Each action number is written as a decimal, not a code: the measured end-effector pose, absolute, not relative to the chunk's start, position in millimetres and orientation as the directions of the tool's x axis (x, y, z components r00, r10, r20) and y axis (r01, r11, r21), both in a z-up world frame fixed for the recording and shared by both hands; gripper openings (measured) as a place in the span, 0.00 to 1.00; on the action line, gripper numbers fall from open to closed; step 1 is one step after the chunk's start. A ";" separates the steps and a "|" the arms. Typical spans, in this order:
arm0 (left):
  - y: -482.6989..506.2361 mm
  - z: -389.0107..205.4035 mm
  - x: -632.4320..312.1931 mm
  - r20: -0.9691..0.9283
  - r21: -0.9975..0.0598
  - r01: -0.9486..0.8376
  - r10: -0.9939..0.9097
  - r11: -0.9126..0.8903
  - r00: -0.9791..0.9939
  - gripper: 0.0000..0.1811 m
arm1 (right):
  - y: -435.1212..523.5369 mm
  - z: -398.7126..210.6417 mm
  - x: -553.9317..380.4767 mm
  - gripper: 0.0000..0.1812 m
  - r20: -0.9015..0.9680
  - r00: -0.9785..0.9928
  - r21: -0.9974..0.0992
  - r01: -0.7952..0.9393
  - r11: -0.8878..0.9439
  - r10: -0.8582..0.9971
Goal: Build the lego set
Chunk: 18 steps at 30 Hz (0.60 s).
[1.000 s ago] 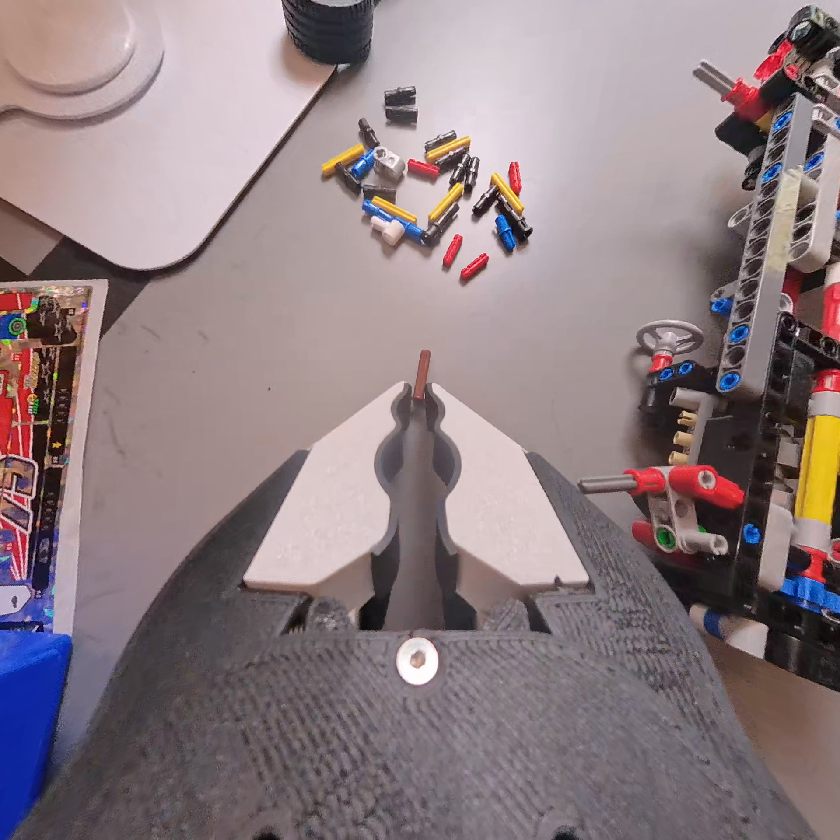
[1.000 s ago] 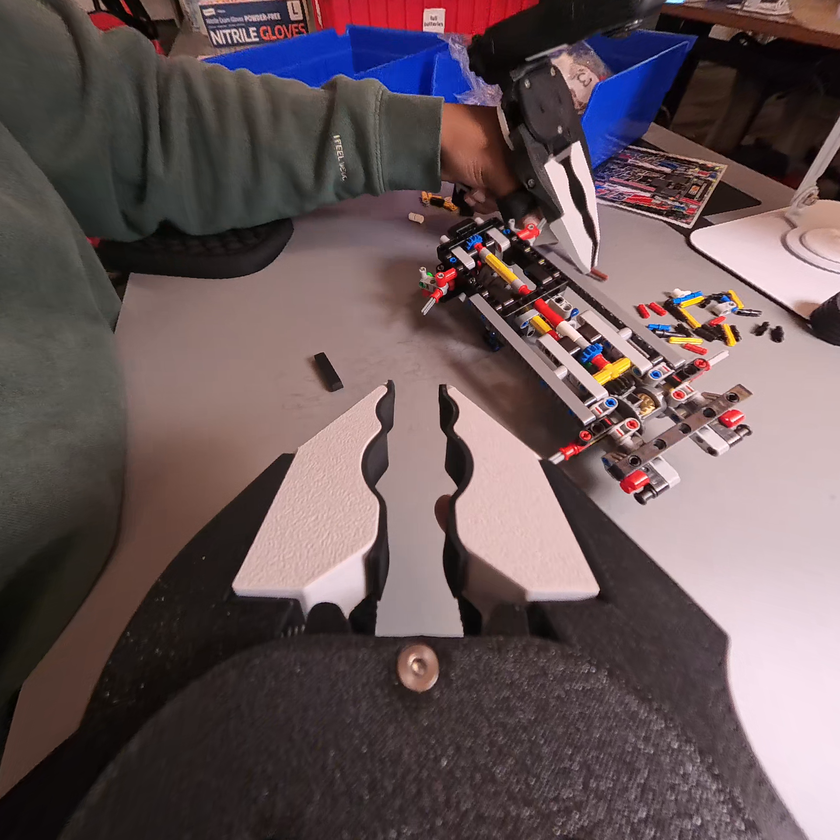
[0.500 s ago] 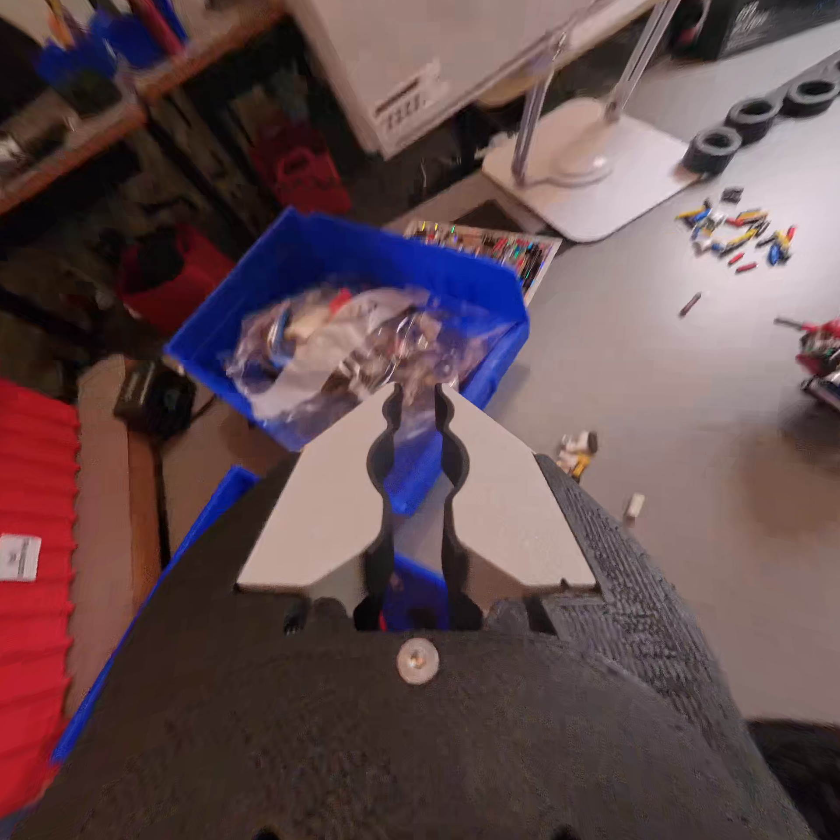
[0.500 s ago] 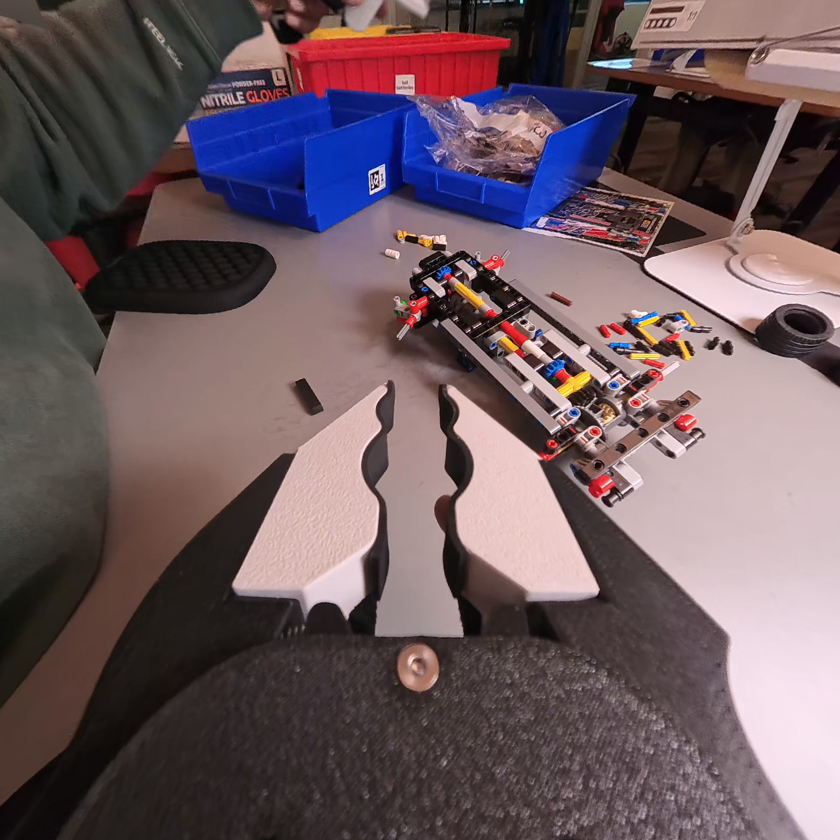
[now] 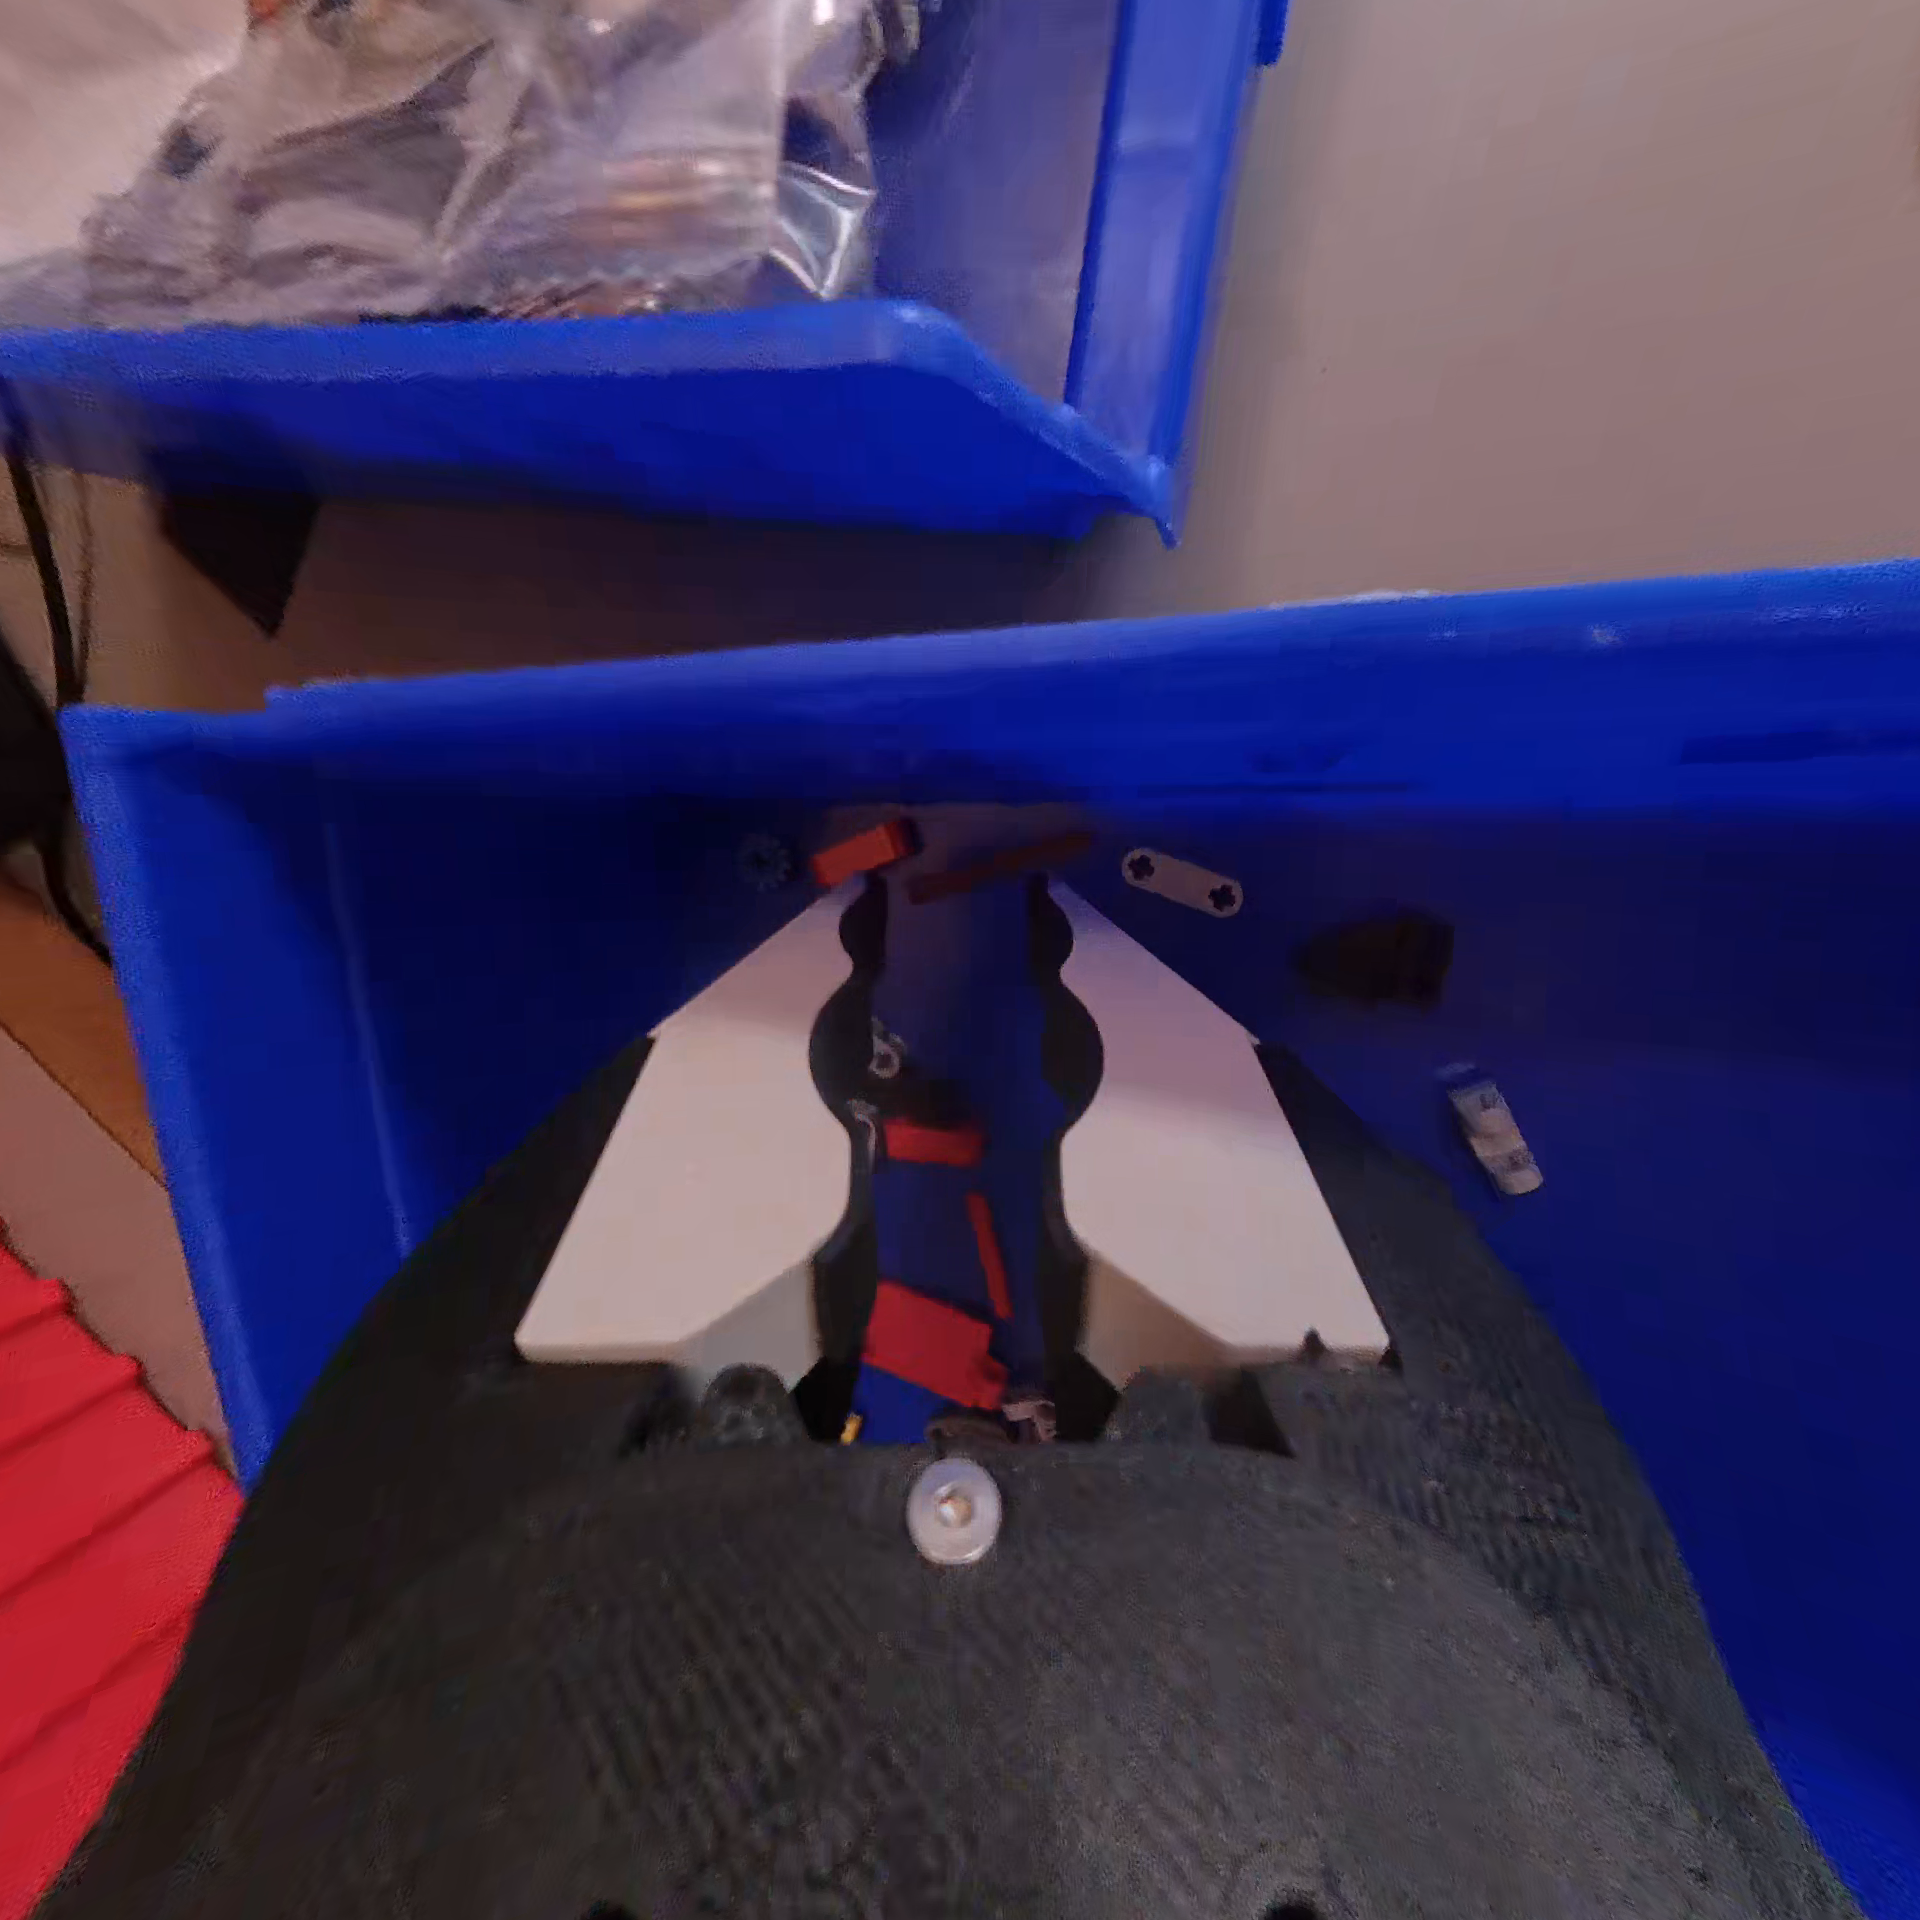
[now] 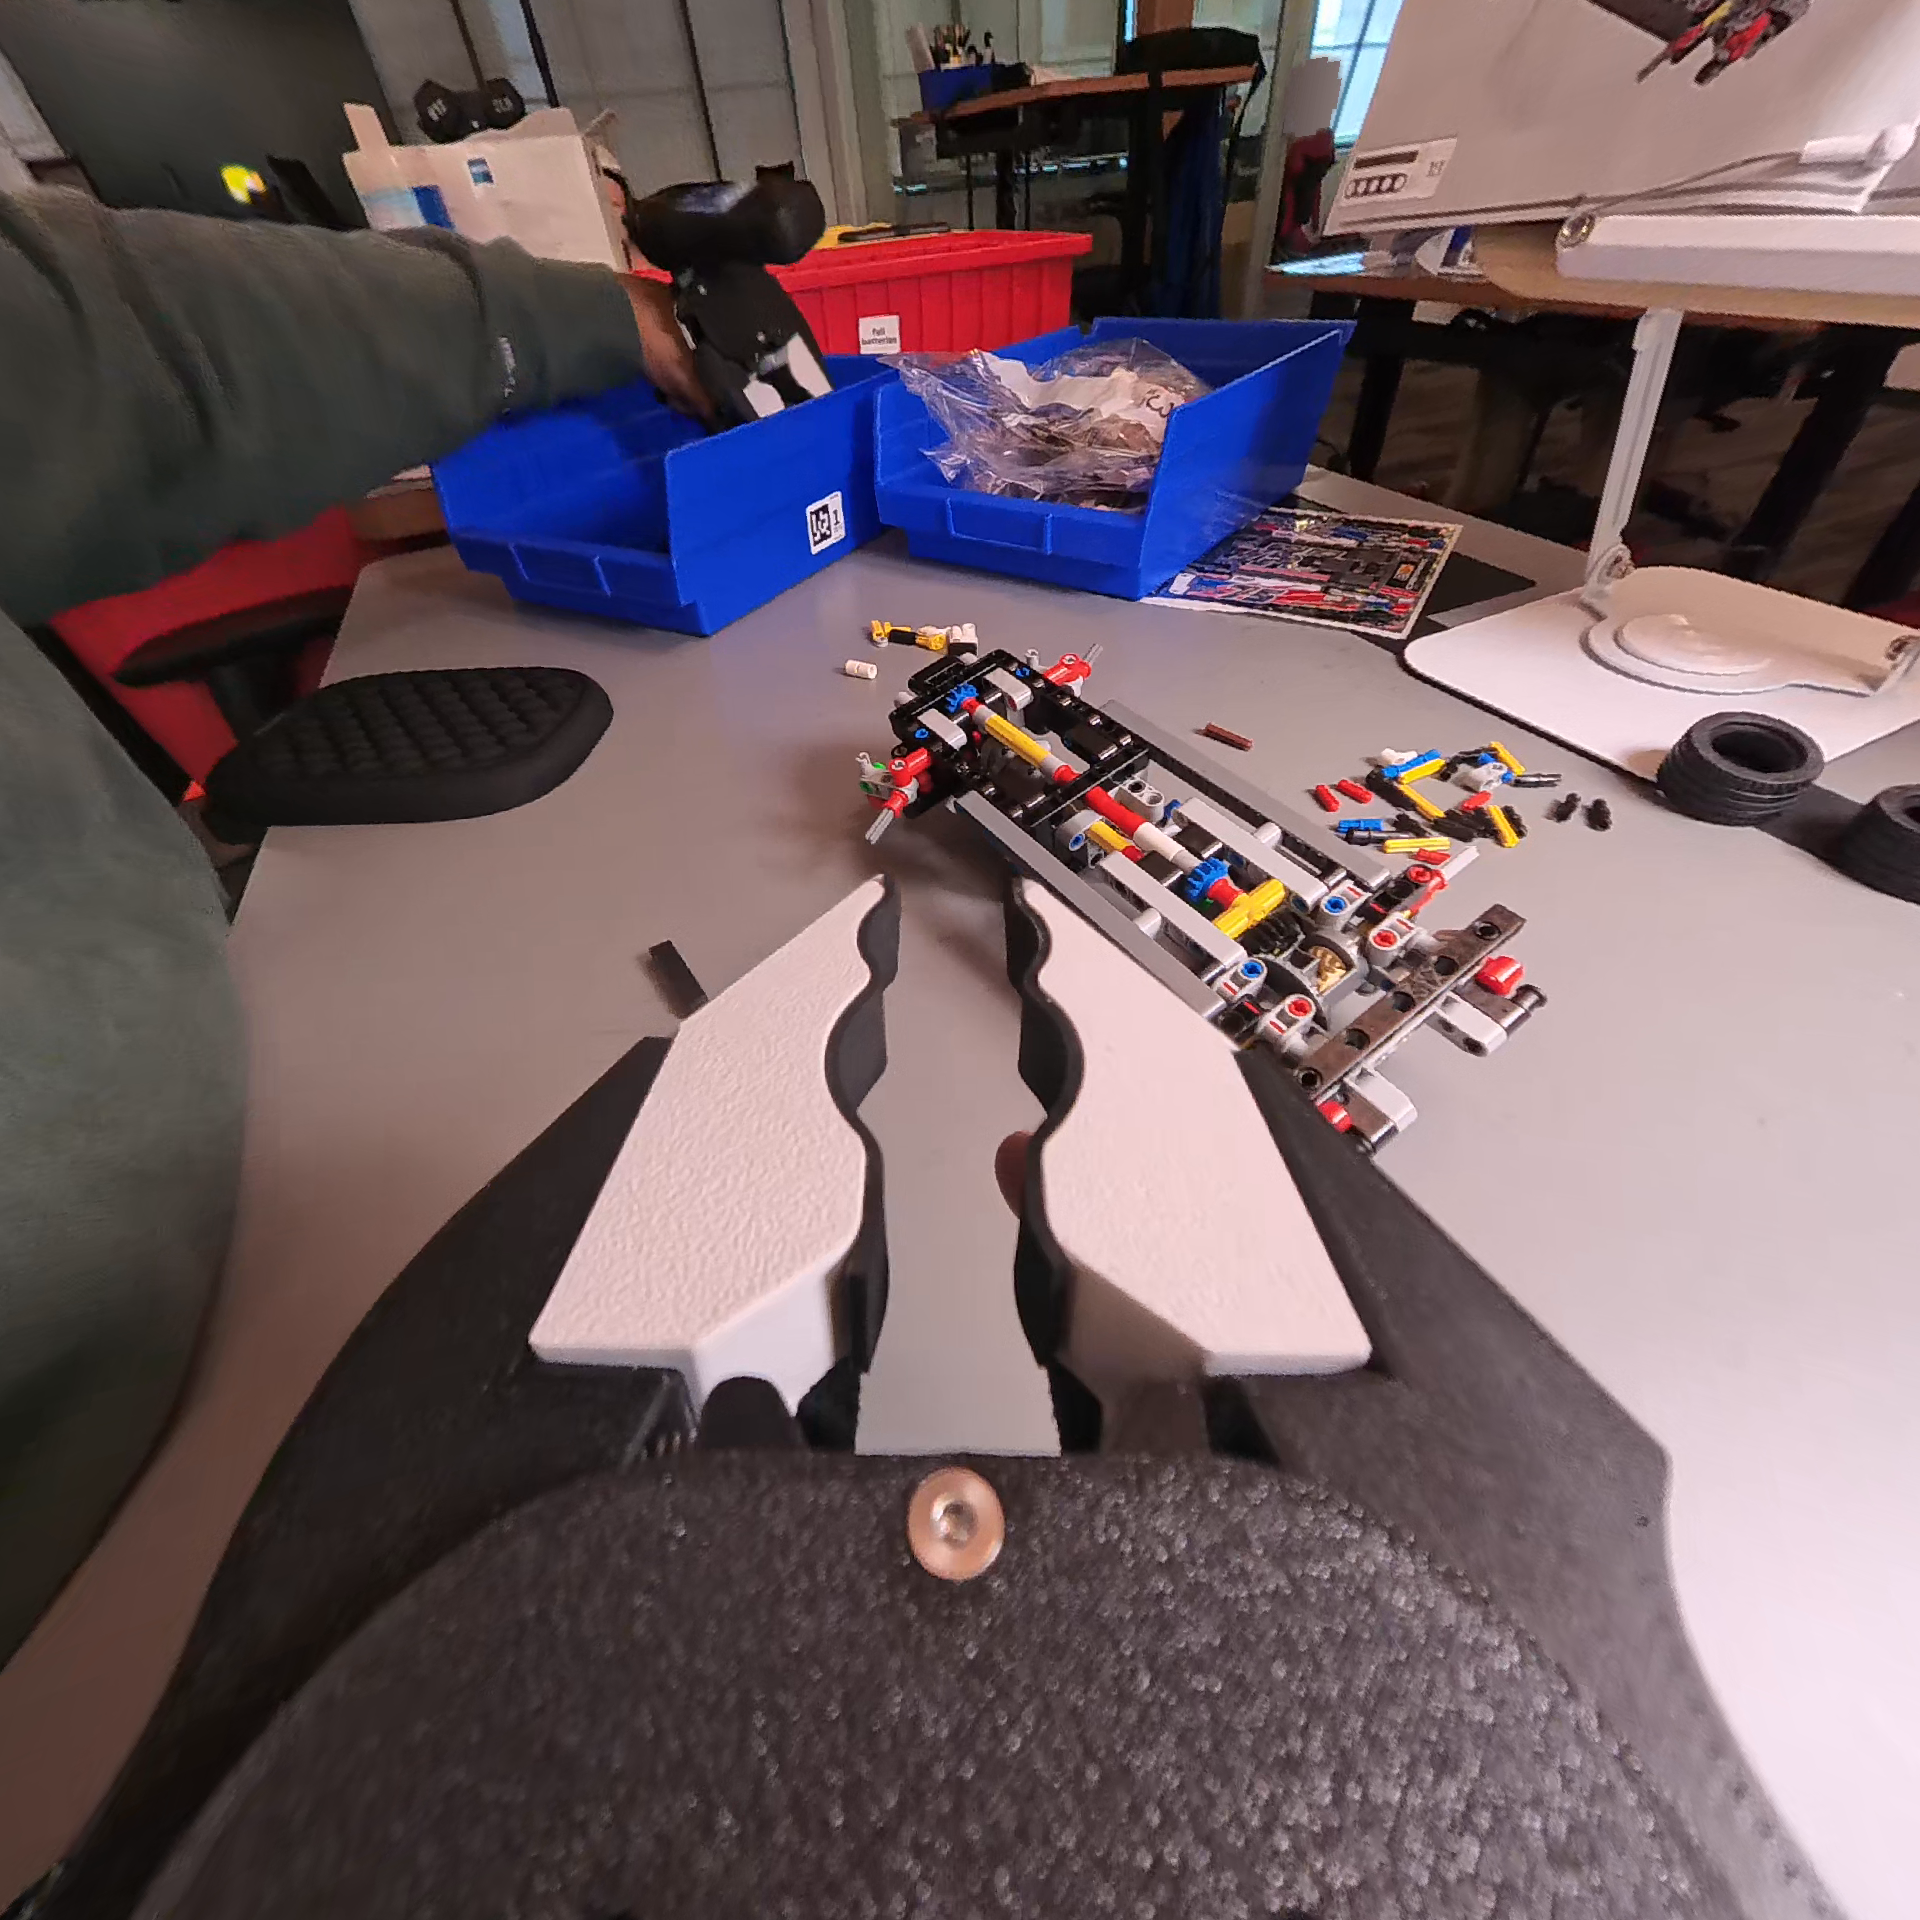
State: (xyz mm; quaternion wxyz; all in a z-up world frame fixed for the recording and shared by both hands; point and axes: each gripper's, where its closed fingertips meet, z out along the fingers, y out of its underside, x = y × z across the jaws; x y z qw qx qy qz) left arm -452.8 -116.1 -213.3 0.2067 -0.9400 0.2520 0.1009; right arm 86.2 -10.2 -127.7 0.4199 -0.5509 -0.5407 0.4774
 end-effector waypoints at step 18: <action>-119.4 -233.7 -447.6 -0.040 -0.151 -0.518 -0.519 -0.842 0.854 0.04 | -7.0 -155.4 79.7 0.10 -0.095 -0.034 -0.954 0.288 -0.081 0.995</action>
